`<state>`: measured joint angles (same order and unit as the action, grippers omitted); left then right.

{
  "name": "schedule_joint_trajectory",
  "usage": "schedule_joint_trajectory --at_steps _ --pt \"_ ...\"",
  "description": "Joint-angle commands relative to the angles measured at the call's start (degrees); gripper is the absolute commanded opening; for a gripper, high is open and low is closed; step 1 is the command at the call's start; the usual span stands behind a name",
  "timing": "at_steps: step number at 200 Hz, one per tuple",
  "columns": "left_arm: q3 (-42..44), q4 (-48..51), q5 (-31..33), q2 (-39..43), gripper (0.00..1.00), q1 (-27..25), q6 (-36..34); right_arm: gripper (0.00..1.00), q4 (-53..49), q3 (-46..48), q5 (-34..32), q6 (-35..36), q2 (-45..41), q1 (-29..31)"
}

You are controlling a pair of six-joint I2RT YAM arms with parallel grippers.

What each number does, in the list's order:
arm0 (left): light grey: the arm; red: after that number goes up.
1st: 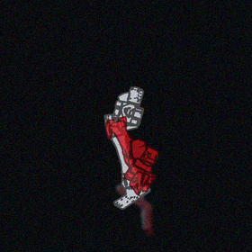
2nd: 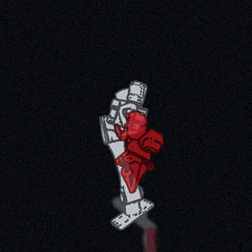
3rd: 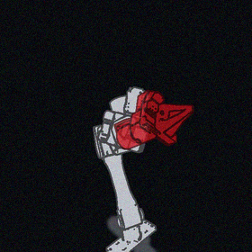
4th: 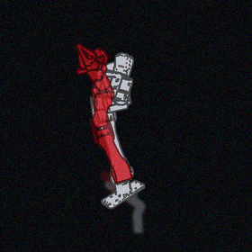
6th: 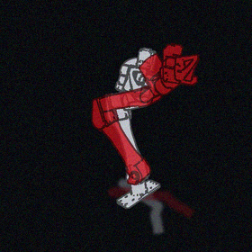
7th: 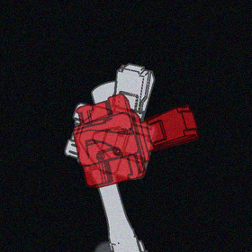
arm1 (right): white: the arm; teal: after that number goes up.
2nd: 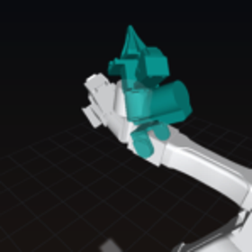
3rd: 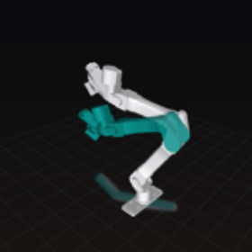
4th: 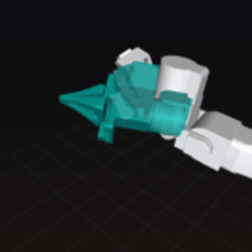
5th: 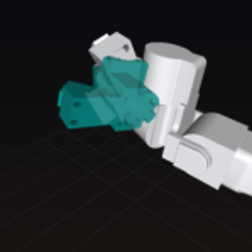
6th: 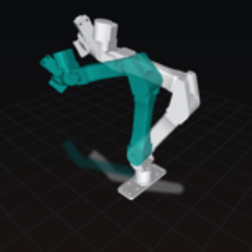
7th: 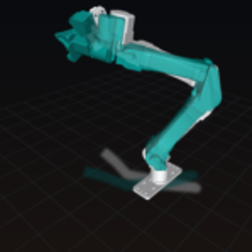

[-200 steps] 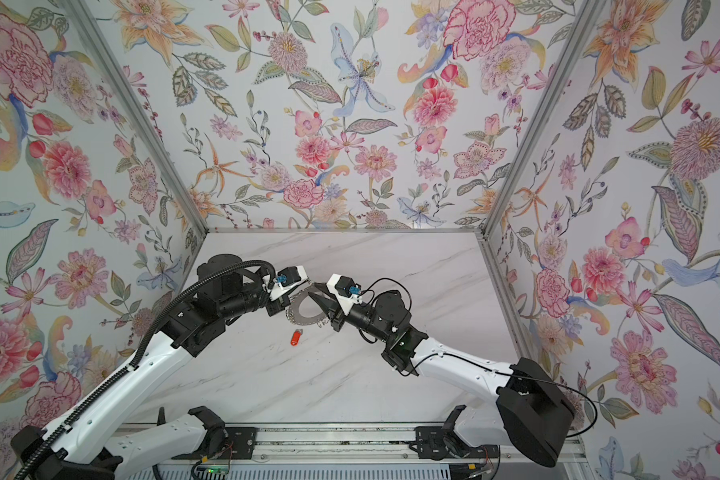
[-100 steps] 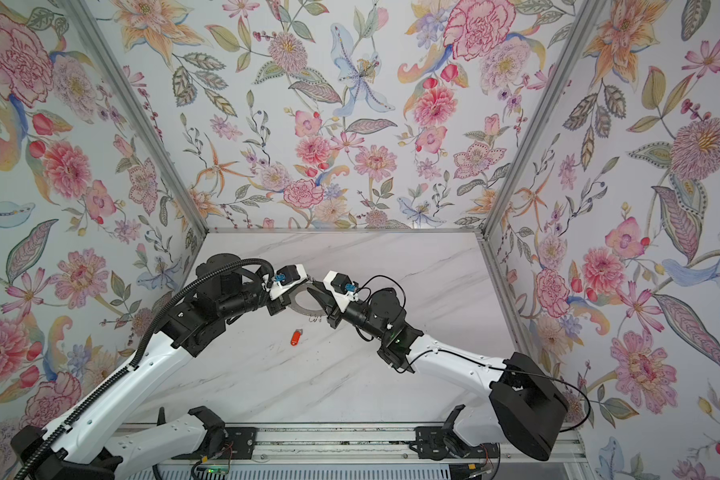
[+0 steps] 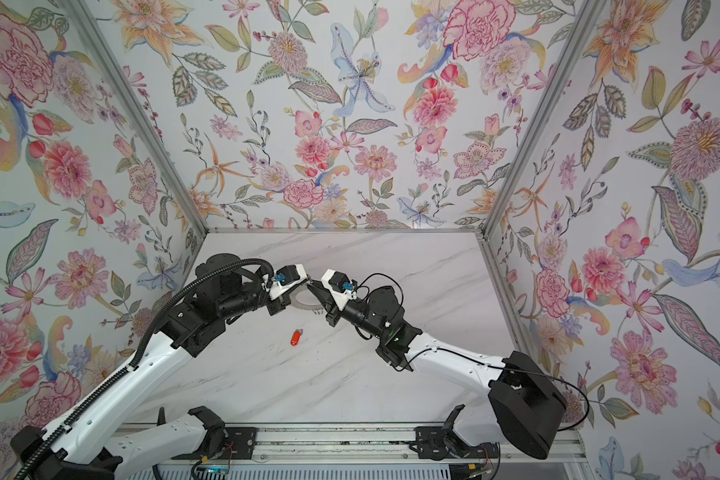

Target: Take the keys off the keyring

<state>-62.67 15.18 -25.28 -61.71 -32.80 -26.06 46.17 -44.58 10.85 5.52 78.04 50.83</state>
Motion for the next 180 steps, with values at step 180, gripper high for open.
schedule_joint_trajectory --at_steps 180 --pt "-1.9 -2.1 -0.1 1.3 0.0 -0.5 0.0 0.14 -3.2 -0.2 -4.2 2.3 -0.9 0.8"
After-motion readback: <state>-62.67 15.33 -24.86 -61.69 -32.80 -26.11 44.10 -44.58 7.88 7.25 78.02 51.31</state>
